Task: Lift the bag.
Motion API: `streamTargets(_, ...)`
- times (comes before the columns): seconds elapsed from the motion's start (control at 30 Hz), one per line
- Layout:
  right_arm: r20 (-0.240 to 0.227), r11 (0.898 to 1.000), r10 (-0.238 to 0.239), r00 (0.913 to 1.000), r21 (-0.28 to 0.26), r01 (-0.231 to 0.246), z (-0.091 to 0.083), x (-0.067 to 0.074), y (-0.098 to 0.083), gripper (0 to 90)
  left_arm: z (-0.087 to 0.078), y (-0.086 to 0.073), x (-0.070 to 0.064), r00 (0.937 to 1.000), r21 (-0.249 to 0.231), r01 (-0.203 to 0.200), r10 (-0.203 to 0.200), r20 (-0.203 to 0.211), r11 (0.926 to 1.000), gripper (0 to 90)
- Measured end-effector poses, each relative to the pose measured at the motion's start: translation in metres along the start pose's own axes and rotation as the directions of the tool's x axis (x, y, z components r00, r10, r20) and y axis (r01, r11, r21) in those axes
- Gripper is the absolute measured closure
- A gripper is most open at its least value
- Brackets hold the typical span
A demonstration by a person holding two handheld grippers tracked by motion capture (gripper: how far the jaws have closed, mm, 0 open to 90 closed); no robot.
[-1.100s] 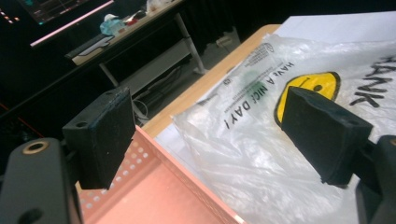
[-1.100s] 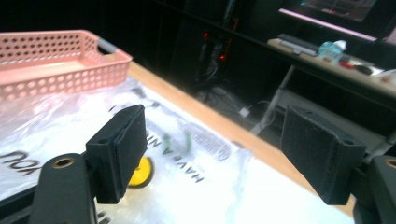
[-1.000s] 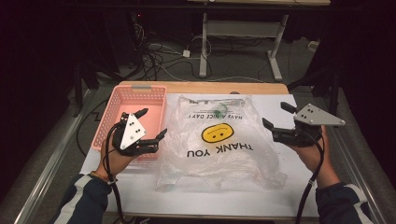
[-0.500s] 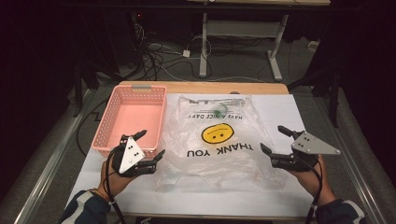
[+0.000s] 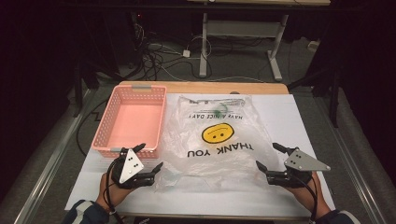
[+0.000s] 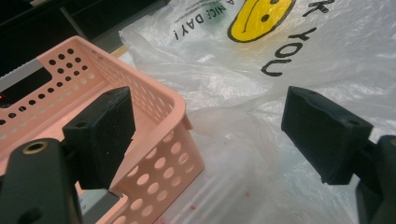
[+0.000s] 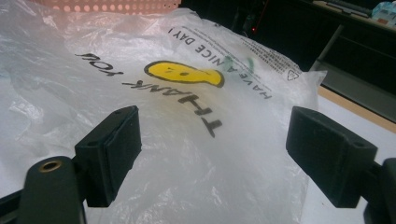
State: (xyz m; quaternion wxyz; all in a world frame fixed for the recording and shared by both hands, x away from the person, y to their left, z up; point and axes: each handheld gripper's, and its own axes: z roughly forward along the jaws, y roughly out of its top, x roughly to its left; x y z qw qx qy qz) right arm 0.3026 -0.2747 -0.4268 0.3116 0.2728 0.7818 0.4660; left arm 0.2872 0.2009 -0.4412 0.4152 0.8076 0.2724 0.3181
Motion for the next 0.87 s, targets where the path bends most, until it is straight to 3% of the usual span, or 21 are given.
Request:
streamTargets(0.6, 0.012, 1.0, -0.012, 0.9999, -0.018, 0.013, -0.0063, 0.0009, 0.0028, 18.9, 0.0026, 0.0022, -0.0009, 0.9997, 0.004, -0.001, 0.001, 0.023, 1.0, 17.1)
streamTargets(0.87, 0.005, 1.0, -0.01, 0.9999, -0.001, 0.01, -0.0047, -0.0011, 0.0013, 18.7, 0.0059, 0.0033, 0.0003, 0.9997, 0.01, 0.001, -0.002, 0.026, 0.9999, 17.1)
